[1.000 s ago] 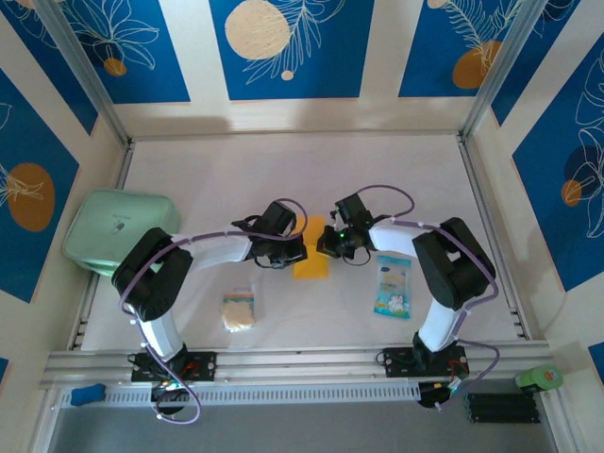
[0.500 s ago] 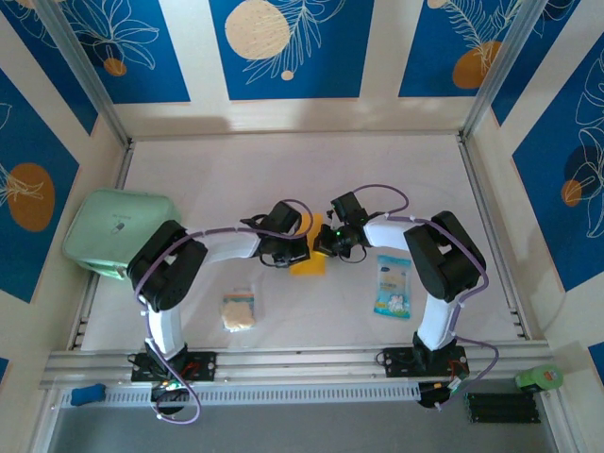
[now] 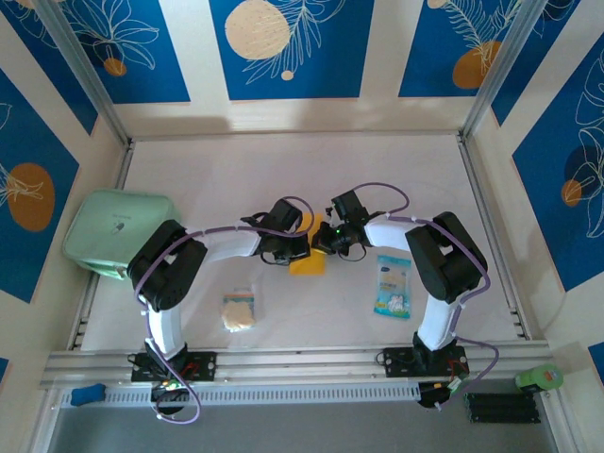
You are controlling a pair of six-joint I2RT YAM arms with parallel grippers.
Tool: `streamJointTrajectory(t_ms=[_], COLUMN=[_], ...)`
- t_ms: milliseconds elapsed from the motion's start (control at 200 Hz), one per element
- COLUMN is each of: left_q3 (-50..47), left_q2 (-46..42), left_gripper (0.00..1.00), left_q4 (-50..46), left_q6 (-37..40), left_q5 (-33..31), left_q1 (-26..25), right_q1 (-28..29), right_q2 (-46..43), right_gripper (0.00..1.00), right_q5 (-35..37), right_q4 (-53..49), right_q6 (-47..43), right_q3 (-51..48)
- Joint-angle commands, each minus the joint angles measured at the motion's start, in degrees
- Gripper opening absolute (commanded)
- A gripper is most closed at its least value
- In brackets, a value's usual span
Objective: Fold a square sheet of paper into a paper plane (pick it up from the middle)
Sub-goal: Fold the triangle a second time at the center of the table.
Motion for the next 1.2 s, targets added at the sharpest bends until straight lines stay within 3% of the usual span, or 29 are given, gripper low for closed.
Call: streamJointTrajectory(t_ms=[0,485,715,1000,1196], left_q3=[1.29,-4.79,-10.93,-11.23,-8.64], left_q2=[0.74,1.69,-4.13,-11.27,-13.46], left_gripper=[0.04,0.04,0.04,0.04,0.13], left_q4=[-1.06,-1.63,-4.53,-12.63,-6.08], left_q6=[0.93,1.52,3.52,8.33,5.99], left_q5=[-0.98,0.98,2.36,2.13,2.68], left_q1=[0.56,1.11,1.91,3.13,4.11], right_q1=[-0.35,-0.14,-0.43,-0.62,-0.54], right_q2=[2.15,5.57,6.09,5.79,0.45], right_gripper=[0.02,0.01,0.01,0.01,0.07], right_q5=[-0.37,3.41,3.99,3.62,-0.75], right_q4=[-0.12,-6.29,-7.51,-7.68,-2.56], right_q6=[0.8,-0.38,-0.92,-2.11,-3.38], right_q3=[1.57,3.11,3.46,3.62,2.71])
